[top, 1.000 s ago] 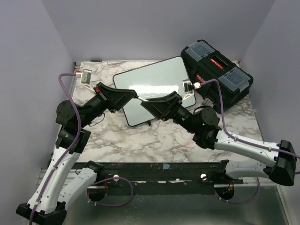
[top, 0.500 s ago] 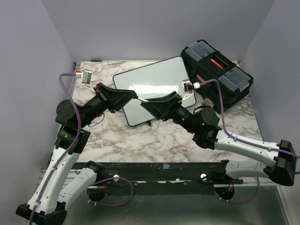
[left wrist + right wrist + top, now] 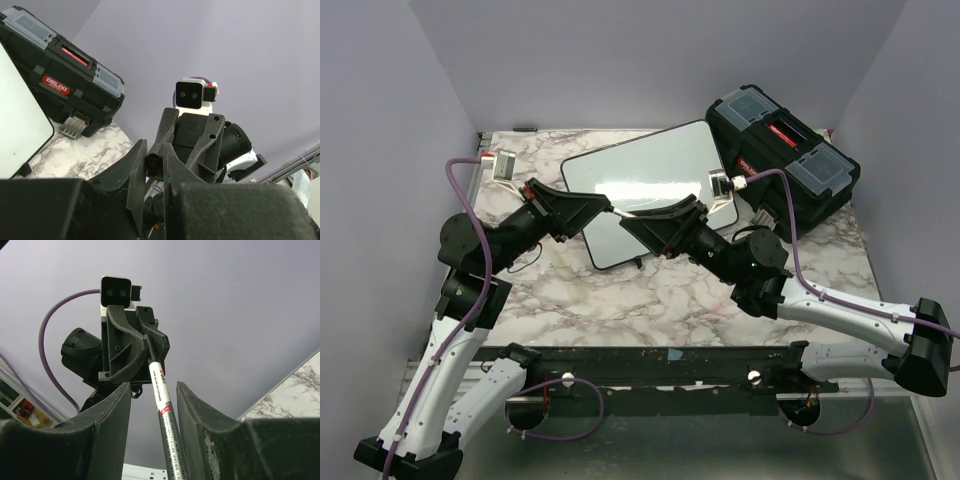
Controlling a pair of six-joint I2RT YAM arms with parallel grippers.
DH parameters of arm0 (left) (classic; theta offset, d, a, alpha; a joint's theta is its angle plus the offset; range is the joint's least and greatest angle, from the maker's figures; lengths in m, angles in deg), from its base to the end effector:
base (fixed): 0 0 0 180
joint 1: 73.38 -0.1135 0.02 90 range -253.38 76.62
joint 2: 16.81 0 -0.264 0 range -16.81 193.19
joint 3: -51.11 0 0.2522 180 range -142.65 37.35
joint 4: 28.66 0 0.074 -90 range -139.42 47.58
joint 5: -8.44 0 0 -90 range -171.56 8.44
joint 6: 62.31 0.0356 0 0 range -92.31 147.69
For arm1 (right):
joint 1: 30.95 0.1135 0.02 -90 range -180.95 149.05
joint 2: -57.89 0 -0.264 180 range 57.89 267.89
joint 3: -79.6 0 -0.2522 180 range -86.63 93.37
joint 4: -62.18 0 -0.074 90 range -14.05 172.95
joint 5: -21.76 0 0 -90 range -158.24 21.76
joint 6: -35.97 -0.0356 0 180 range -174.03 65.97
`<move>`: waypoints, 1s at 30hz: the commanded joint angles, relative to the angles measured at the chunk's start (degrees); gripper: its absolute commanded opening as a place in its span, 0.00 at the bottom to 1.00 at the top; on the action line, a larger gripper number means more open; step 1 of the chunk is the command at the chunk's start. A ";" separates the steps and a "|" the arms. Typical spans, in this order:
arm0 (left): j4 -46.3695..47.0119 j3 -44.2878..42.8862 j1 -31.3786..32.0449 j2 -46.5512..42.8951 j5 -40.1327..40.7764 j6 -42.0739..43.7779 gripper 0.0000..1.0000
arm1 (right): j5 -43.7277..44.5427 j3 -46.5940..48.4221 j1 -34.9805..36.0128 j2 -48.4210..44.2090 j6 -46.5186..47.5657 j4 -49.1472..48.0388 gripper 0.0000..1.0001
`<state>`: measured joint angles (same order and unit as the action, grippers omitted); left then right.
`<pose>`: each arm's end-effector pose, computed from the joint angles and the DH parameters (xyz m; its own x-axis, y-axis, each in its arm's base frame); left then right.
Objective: Write a sentence on the whiteboard
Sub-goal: Open the whiteboard marker at the center of the board.
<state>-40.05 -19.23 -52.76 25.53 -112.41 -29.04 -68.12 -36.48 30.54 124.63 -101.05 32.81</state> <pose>0.1318 -0.0691 0.4396 -0.4905 -0.5823 -0.6483 0.6419 0.2617 -0.7208 0.1269 0.2334 0.3926 -0.4968 0.6182 -0.6092 -0.7545 0.0392 0.6551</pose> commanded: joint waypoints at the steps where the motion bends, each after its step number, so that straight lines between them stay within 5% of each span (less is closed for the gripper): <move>1: -5.37 0.29 -1.79 0.20 5.43 5.83 0.04 | -2.52 1.87 0.43 -1.09 -0.49 -4.08 0.44; 5: -5.80 0.19 -2.43 -0.16 5.17 6.32 0.04 | -2.34 1.88 0.43 -1.13 -0.50 -3.91 0.40; 12: -5.18 1.46 -2.52 -0.25 4.48 5.66 0.04 | -2.48 2.15 0.42 -0.48 -0.83 -4.11 0.15; 20: -6.29 1.02 -2.69 0.05 4.61 6.69 0.04 | -2.89 1.95 0.40 -0.29 -0.88 -4.85 0.11; 22: -6.98 0.79 -2.93 0.28 4.75 7.06 0.04 | -3.02 1.81 0.46 -0.43 -0.84 -4.78 0.01; 30: -7.58 1.11 -5.68 0.19 4.42 6.18 0.04 | -2.20 -0.68 0.38 -2.32 0.43 -5.64 0.01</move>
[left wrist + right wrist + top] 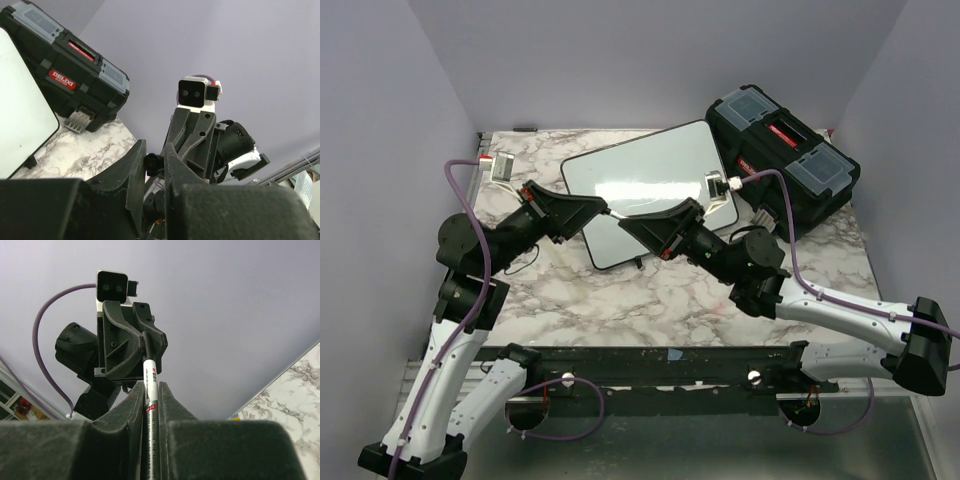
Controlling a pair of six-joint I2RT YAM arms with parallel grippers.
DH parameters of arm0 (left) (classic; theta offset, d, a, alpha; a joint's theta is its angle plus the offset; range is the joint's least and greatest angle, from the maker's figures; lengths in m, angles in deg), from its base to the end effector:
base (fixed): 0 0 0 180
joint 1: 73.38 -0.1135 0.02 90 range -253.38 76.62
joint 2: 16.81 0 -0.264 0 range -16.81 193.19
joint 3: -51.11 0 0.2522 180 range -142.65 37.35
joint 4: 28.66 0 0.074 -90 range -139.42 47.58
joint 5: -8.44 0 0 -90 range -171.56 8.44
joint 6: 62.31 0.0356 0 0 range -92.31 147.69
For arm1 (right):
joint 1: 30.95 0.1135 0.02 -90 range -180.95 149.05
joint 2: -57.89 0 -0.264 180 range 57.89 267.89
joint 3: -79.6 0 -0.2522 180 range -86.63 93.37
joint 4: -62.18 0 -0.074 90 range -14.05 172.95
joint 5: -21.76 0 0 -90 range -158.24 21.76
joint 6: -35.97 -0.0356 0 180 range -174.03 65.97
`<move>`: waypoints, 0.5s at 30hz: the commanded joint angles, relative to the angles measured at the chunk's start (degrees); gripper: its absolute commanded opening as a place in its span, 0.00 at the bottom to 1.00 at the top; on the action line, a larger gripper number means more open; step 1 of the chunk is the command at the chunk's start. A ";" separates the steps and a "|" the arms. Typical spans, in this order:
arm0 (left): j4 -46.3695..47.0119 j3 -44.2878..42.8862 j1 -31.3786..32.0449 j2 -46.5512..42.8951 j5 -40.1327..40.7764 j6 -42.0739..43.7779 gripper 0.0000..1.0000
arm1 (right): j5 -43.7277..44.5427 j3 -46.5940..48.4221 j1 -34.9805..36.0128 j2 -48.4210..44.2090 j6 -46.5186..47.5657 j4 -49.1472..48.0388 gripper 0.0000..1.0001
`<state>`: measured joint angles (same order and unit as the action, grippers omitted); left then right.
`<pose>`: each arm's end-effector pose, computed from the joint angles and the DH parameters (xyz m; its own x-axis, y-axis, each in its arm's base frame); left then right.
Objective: Write a sentence on the whiteboard
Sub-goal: Open the whiteboard marker at the center of the board.
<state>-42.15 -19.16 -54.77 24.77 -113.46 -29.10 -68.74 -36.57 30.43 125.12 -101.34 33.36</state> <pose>0.1308 -0.0639 0.4371 -0.4949 -0.5828 -0.6445 0.6210 0.2815 -0.7315 0.1284 0.2359 0.3890 -0.5086 0.6025 -0.6151 -0.7489 0.0431 0.6613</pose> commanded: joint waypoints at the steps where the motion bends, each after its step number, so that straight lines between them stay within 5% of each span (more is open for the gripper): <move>1: -5.44 1.20 -4.28 0.88 5.29 5.95 0.04 | -1.18 -1.25 0.53 -3.38 0.88 -6.25 0.01; 15: -2.21 4.99 -9.27 0.43 5.78 -2.47 0.04 | -0.39 -4.22 0.56 -6.11 2.46 -6.28 0.01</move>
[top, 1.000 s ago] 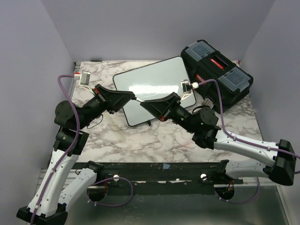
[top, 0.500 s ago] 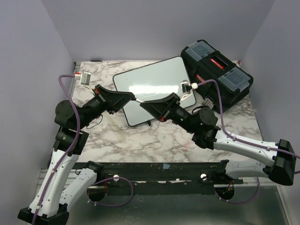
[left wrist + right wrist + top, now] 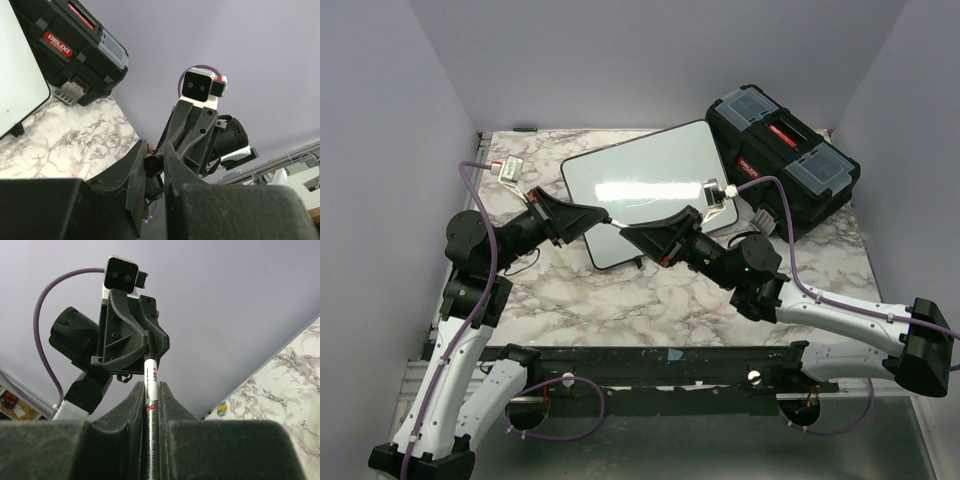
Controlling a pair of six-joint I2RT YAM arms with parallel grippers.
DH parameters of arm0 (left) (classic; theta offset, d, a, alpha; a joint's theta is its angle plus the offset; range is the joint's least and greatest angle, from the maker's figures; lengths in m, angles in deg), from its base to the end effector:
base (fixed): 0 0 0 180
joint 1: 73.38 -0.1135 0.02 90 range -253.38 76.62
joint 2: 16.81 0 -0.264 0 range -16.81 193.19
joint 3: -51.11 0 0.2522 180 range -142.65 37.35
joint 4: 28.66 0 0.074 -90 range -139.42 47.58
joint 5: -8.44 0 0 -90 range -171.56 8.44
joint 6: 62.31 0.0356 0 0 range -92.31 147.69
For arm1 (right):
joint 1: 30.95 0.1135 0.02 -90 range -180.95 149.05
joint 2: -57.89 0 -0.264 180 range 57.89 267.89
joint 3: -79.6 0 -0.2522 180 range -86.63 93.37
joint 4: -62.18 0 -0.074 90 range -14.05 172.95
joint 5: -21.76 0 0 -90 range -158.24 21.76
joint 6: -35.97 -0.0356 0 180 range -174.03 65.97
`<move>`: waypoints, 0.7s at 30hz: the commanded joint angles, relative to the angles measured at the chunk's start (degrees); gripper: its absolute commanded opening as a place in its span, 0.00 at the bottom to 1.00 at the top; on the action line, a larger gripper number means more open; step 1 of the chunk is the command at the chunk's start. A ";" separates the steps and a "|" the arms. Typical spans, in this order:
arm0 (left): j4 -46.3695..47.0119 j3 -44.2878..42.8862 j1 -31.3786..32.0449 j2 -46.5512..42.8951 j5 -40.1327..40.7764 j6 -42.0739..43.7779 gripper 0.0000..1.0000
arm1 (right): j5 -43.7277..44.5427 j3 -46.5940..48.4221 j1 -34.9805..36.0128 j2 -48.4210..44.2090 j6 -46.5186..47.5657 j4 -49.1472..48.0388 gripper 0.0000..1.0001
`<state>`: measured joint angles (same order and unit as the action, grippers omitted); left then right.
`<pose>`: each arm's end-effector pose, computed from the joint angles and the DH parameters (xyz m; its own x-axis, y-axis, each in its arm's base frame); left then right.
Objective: Write a sentence on the whiteboard
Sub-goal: Open the whiteboard marker at the center of the board.
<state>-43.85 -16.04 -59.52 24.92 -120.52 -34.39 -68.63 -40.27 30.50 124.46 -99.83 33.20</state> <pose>0.1411 -0.0579 0.4155 -0.6147 -0.5560 -0.5595 0.5209 0.2465 -0.8173 0.1273 0.2345 0.3695 -0.5042 0.5734 -0.6458 -0.7458 0.0879 0.6603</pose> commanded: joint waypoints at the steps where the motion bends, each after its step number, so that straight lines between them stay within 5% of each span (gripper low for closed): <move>1: -0.79 1.94 -4.76 0.19 13.38 2.61 0.04 | -0.56 -0.72 0.48 -5.65 0.97 -6.13 0.01; 11: -2.05 3.24 -7.63 -0.36 15.40 0.49 0.03 | -0.06 -2.51 0.45 -8.14 1.83 -4.75 0.01; 21: -18.84 2.93 -9.70 0.40 27.31 13.27 0.03 | 4.59 -2.79 0.50 -12.93 5.37 5.71 0.01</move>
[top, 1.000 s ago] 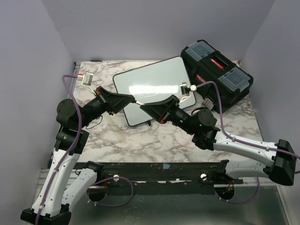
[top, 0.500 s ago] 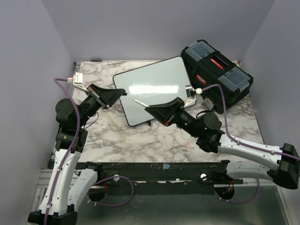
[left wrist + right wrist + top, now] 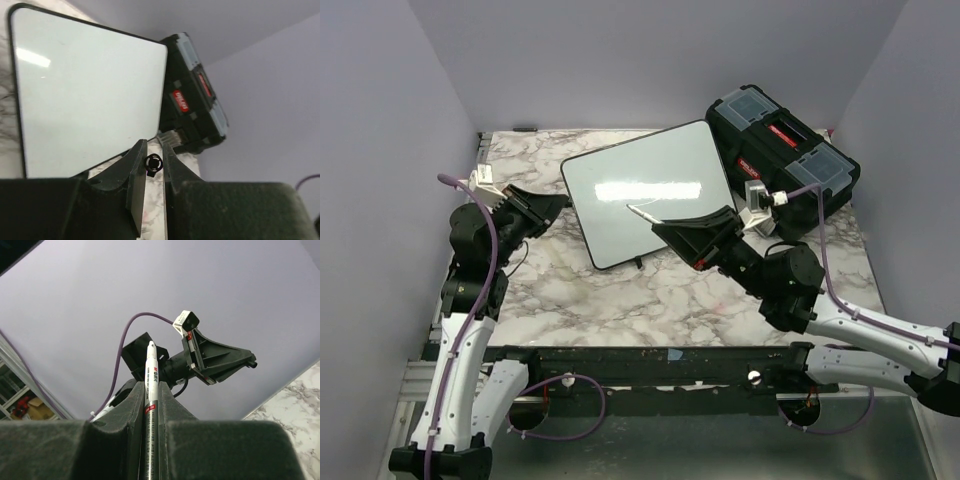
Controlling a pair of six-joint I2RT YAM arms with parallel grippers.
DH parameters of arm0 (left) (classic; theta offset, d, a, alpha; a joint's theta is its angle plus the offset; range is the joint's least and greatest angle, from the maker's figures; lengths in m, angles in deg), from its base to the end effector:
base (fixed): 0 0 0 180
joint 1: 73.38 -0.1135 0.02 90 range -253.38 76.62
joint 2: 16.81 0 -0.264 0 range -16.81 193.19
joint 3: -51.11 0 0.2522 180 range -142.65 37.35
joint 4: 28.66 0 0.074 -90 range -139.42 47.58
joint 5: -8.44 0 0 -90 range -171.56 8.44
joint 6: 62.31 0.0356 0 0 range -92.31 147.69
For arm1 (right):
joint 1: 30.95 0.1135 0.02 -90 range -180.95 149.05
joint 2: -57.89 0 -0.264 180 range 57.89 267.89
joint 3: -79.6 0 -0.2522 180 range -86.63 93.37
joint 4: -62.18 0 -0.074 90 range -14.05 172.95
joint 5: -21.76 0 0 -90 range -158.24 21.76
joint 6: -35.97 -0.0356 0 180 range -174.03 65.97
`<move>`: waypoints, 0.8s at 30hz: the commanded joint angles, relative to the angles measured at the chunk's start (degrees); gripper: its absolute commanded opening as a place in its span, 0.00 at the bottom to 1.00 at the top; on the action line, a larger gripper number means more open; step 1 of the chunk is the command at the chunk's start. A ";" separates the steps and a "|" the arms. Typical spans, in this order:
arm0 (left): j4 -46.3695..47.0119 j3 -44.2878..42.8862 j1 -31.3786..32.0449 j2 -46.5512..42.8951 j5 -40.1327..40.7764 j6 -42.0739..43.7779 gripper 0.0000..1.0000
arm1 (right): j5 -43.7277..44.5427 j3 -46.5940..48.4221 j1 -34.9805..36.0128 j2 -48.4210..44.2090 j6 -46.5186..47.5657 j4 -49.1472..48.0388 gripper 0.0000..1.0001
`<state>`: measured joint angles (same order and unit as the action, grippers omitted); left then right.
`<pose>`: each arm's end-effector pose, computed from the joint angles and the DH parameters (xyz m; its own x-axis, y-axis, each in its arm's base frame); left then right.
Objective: Write a sentence on the whiteboard
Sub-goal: Open the whiteboard marker at the center of the board, then place the pen cap at the center of the board.
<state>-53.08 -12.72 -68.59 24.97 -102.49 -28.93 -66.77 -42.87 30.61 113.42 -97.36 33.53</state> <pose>0.1624 -0.0264 0.3796 -0.3848 -0.7504 -0.5374 0.2042 0.4986 -0.8425 0.1041 0.1903 0.3958 -0.4194 0.6661 -0.6168 -0.7984 0.0528 0.5998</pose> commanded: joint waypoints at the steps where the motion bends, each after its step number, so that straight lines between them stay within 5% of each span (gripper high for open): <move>1: -10.95 0.07 -0.74 0.88 10.95 8.79 0.03 | 2.74 -0.17 0.40 -2.17 3.25 6.60 0.01; 14: -15.18 9.96 -1.02 10.63 25.35 5.72 0.03 | 10.56 2.69 0.38 -3.82 8.92 27.76 0.01; 24: -12.54 14.15 -0.97 19.45 33.81 5.46 0.20 | 16.83 4.06 0.33 -6.38 13.03 38.36 0.01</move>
<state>-67.31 0.57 -69.26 41.40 -74.58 -23.33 -54.09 -40.92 30.61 108.33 -87.02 66.23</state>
